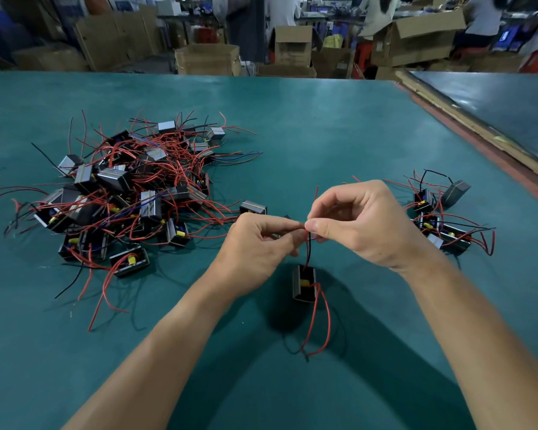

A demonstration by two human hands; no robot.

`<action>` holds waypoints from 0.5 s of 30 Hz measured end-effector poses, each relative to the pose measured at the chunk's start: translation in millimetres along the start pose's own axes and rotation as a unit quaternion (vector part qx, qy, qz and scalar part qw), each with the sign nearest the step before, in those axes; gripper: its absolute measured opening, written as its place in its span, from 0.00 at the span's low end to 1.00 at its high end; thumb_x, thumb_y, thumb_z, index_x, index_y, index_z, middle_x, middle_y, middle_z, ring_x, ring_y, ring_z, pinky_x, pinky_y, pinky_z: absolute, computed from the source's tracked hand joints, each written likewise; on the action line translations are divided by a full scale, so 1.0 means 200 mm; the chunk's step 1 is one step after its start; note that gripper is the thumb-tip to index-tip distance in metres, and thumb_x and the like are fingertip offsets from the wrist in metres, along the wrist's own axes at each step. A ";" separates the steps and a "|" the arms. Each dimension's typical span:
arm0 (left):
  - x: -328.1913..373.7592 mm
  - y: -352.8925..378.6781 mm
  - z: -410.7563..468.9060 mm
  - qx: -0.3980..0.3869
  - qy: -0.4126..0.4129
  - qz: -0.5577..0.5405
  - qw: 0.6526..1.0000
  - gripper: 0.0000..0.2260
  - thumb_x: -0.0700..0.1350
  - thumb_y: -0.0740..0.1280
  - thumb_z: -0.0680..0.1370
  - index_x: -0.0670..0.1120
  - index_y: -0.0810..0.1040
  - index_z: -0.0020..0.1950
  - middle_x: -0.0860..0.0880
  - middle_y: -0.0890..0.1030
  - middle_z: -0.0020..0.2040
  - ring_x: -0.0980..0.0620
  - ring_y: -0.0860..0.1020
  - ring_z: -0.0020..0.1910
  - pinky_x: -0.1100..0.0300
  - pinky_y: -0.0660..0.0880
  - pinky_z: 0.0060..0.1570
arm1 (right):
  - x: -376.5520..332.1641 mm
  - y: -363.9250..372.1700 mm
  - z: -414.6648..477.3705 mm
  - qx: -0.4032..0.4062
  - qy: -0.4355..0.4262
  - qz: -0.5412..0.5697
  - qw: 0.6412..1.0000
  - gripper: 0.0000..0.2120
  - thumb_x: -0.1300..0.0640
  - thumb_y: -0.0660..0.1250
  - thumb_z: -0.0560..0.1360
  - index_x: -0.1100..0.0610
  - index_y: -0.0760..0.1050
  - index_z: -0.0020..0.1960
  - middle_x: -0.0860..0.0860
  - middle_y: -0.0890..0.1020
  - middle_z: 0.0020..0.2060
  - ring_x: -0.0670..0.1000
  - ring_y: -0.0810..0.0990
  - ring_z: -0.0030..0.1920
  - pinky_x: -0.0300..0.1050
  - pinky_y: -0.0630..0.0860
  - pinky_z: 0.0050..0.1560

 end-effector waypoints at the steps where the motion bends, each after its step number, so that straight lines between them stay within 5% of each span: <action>1: 0.00 0.00 0.00 -0.001 -0.005 -0.023 1.000 0.05 0.40 0.71 0.77 0.45 0.86 0.48 0.42 0.85 0.40 0.51 0.81 0.37 0.53 0.79 0.42 | 0.01 -0.01 0.00 0.004 0.005 0.003 1.000 0.05 0.65 0.74 0.70 0.58 0.82 0.37 0.54 0.85 0.33 0.54 0.85 0.35 0.55 0.84 0.43; 5: 0.01 0.00 -0.01 0.000 -0.020 -0.101 0.995 0.06 0.34 0.70 0.75 0.37 0.83 0.52 0.37 0.84 0.43 0.53 0.82 0.36 0.59 0.80 0.42 | 0.02 0.00 0.00 0.011 0.019 0.013 1.000 0.03 0.63 0.74 0.69 0.58 0.81 0.37 0.54 0.85 0.33 0.56 0.86 0.35 0.55 0.84 0.44; 15: 0.01 0.00 -0.02 -0.016 -0.051 -0.179 0.982 0.03 0.34 0.72 0.72 0.39 0.82 0.45 0.44 0.84 0.38 0.49 0.84 0.36 0.60 0.81 0.39 | 0.04 0.01 0.01 0.001 0.043 0.068 0.997 0.09 0.70 0.74 0.71 0.57 0.82 0.38 0.55 0.85 0.33 0.55 0.86 0.35 0.45 0.83 0.40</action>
Point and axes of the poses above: each hand's wrist, its own z-axis towards the middle knuckle, its own y-axis out of the palm, x = y × z, the point moved 7 cm from there along z, towards the middle knuckle
